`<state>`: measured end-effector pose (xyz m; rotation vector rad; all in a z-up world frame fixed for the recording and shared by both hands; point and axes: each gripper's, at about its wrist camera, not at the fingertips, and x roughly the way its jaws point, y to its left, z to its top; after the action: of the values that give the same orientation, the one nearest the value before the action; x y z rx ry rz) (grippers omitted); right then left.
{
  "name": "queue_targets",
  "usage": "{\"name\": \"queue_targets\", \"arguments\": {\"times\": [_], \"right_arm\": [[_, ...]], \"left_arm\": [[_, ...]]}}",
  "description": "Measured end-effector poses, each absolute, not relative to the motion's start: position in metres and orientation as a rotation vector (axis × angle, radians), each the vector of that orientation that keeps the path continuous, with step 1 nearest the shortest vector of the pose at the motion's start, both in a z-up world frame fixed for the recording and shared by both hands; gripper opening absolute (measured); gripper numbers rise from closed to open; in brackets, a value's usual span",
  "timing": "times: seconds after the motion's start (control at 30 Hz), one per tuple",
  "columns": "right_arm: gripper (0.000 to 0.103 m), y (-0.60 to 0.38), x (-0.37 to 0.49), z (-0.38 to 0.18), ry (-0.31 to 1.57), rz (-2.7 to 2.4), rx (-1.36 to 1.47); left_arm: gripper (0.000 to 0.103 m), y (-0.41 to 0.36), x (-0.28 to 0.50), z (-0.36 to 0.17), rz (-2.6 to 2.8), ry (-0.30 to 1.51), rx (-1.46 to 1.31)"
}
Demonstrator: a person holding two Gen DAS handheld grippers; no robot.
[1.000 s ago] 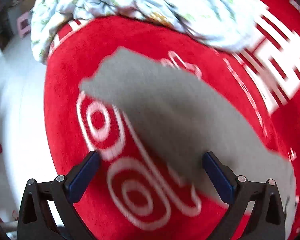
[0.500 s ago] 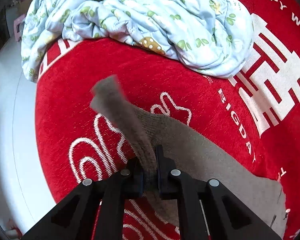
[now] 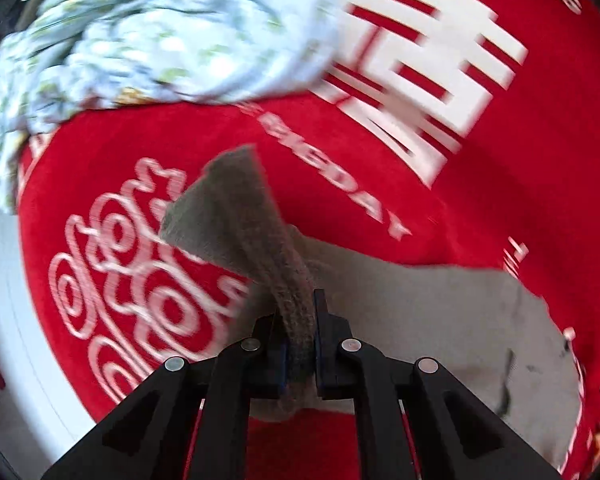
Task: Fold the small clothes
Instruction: 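Grasp the other sleeve cuff with the left gripper and fold it across the body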
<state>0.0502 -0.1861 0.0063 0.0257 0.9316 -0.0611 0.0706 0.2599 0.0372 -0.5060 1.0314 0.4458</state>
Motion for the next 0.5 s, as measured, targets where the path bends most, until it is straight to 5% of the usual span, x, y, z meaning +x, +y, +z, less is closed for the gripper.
{"name": "queue_targets", "arguments": {"times": [0.5], "right_arm": [[0.102,-0.190,0.049,0.006,0.924,-0.049,0.049]], "left_arm": [[0.010,0.129,0.094,0.041,0.262,1.113,-0.331]]}}
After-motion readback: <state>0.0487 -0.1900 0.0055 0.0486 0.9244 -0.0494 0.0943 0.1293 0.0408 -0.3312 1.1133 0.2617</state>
